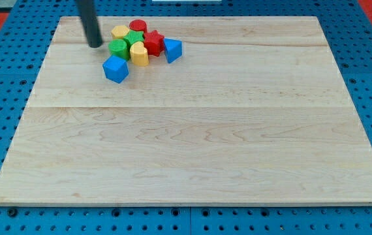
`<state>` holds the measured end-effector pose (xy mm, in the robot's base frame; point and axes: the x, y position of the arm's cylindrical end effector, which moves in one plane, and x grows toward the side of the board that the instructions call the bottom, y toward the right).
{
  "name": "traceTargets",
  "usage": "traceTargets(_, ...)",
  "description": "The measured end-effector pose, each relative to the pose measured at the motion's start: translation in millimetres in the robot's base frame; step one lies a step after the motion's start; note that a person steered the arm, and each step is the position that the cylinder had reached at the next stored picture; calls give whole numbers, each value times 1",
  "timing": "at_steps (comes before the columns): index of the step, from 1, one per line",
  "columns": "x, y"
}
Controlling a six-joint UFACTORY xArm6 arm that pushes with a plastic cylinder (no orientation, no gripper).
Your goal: Slide the blue cube into green circle
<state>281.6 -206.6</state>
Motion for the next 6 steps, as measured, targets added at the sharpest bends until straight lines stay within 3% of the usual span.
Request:
traceTargets(1,63,1)
traceTargets(2,101,25)
traceTargets(4,112,63)
traceTargets(6,73,75)
